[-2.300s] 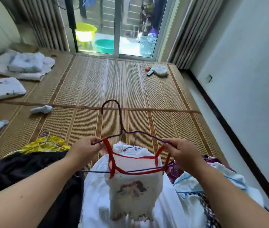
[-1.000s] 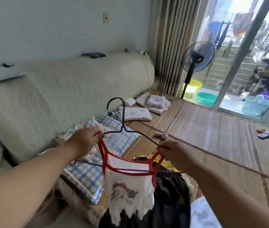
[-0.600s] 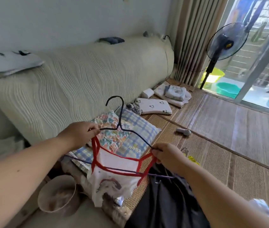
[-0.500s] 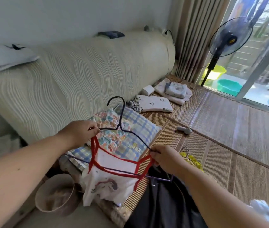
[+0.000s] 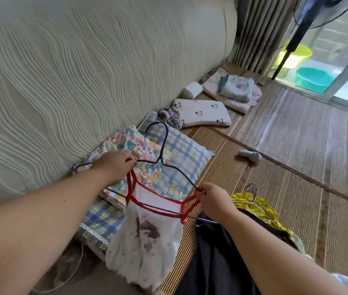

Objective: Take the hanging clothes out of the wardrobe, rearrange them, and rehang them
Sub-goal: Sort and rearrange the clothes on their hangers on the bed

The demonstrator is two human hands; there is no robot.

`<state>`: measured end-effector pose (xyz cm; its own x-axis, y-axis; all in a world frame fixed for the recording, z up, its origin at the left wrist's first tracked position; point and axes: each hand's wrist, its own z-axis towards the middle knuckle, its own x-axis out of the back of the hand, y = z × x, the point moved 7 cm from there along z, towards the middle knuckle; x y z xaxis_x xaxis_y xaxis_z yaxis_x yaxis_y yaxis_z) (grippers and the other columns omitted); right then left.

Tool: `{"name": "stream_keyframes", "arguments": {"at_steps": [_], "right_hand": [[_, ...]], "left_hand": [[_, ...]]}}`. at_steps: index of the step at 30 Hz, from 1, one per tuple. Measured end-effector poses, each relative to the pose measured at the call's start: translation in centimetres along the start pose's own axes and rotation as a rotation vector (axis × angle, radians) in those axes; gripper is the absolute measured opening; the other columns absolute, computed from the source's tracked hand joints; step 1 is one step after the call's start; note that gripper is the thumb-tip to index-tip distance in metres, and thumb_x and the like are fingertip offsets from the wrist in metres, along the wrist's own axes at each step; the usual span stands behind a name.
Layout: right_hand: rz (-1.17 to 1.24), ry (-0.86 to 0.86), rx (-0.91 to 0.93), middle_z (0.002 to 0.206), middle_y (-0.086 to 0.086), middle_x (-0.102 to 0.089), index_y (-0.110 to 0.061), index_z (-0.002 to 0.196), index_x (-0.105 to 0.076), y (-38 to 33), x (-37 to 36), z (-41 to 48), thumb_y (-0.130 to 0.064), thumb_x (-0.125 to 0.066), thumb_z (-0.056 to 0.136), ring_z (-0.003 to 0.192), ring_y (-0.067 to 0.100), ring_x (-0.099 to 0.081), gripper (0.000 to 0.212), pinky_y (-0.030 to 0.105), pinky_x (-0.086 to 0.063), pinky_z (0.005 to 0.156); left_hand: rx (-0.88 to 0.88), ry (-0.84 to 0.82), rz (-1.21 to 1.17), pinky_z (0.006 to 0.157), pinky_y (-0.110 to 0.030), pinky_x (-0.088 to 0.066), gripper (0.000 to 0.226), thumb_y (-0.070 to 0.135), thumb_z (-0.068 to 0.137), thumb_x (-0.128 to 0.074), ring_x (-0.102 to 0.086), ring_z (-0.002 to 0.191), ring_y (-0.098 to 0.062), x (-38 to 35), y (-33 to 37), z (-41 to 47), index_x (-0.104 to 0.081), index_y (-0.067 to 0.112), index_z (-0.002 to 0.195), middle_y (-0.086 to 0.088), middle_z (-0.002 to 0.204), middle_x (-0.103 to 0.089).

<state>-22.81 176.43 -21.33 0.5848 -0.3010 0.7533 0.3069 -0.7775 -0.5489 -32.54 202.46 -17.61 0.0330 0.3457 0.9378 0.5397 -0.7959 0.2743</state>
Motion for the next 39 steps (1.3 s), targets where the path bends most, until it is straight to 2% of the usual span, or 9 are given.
{"name": "stream_keyframes", "arguments": {"at_steps": [3,8,12,16,19,24,30,34,39], "right_hand": [[-0.031,0.038,-0.044,0.076,-0.004,-0.062,-0.017,0.098,-0.064,0.6,-0.6,4.6,-0.024,-0.046,0.096,0.065,0.013,-0.054,0.019,0.024,-0.035,0.051],[-0.236,0.16,-0.091,0.095,0.004,-0.069,-0.02,0.103,-0.066,1.7,-1.7,14.9,-0.02,-0.043,0.095,0.089,0.027,-0.058,0.024,0.034,-0.051,0.076],[-0.287,0.085,-0.153,0.099,0.006,-0.068,-0.018,0.109,-0.064,3.3,-5.3,22.6,-0.02,-0.043,0.097,0.09,0.027,-0.063,0.024,0.033,-0.052,0.072],[-0.212,0.034,-0.234,0.102,0.007,-0.067,-0.018,0.11,-0.063,5.4,-9.5,26.8,-0.02,-0.043,0.097,0.088,0.025,-0.061,0.024,0.029,-0.047,0.068],[-0.128,0.011,-0.294,0.109,0.01,-0.065,-0.016,0.125,-0.056,6.2,-11.9,28.3,-0.017,-0.044,0.096,0.09,0.026,-0.062,0.031,0.03,-0.048,0.067],[-0.06,-0.062,-0.285,0.13,0.014,-0.053,-0.018,0.137,-0.046,4.6,-13.7,27.6,-0.017,-0.048,0.091,0.107,0.032,-0.058,0.046,0.033,-0.047,0.087],[-0.02,-0.091,-0.218,0.134,0.01,-0.047,-0.019,0.134,-0.049,1.9,-12.5,23.7,-0.024,-0.052,0.092,0.115,0.027,-0.052,0.043,0.032,-0.045,0.095],[0.026,-0.037,-0.21,0.134,0.006,-0.046,-0.025,0.134,-0.05,1.7,-10.3,20.0,-0.036,-0.056,0.091,0.118,0.025,-0.05,0.045,0.029,-0.039,0.097],[0.06,0.071,-0.274,0.135,0.005,-0.044,-0.024,0.137,-0.046,3.7,-6.6,13.3,-0.038,-0.058,0.09,0.122,0.024,-0.047,0.051,0.032,-0.038,0.1]], "left_hand": [[-0.003,-0.027,-0.016,0.06,-0.032,-0.034,0.026,0.038,0.098,-0.044,-0.052,0.076,-0.024,-2.4,-0.8,4.9,-0.051,0.023,0.078,-0.004,0.08,-0.056],[-0.018,-0.06,-0.078,0.056,-0.033,-0.03,0.033,0.039,0.098,-0.041,-0.05,0.071,-0.023,-7.0,-3.1,15.1,-0.052,0.016,0.078,-0.003,0.076,-0.052],[-0.029,-0.103,-0.051,0.055,-0.033,-0.027,0.033,0.04,0.099,-0.04,-0.048,0.071,-0.022,-11.8,-5.8,21.6,-0.05,0.017,0.077,-0.003,0.077,-0.052],[-0.022,-0.137,-0.068,0.064,-0.034,-0.038,0.03,0.037,0.097,-0.042,-0.055,0.082,-0.028,-15.8,-7.7,25.4,-0.057,0.014,0.085,-0.012,0.092,-0.062],[-0.017,-0.156,-0.042,0.084,-0.042,-0.047,0.034,0.037,0.096,-0.041,-0.056,0.099,-0.035,-17.7,-8.2,26.8,-0.061,0.012,0.104,-0.016,0.108,-0.062],[0.027,-0.282,0.023,0.099,-0.047,-0.041,0.045,0.05,0.092,-0.045,-0.046,0.119,-0.037,-19.1,-8.5,26.3,-0.048,0.024,0.128,-0.014,0.134,-0.045],[-0.161,-0.466,0.047,0.107,-0.036,-0.028,0.048,0.044,0.094,-0.043,-0.034,0.131,-0.03,-19.7,-5.2,24.2,-0.042,0.028,0.139,-0.009,0.145,-0.038],[-0.247,-0.474,0.084,0.111,-0.038,-0.023,0.054,0.043,0.092,-0.047,-0.023,0.14,-0.029,-18.5,-0.7,21.9,-0.037,0.032,0.144,-0.009,0.154,-0.023],[-0.44,-0.457,-0.005,0.109,-0.035,-0.031,0.052,0.039,0.09,-0.054,-0.037,0.132,-0.024,-16.5,7.8,16.7,-0.044,0.026,0.139,-0.006,0.145,-0.039]]}}
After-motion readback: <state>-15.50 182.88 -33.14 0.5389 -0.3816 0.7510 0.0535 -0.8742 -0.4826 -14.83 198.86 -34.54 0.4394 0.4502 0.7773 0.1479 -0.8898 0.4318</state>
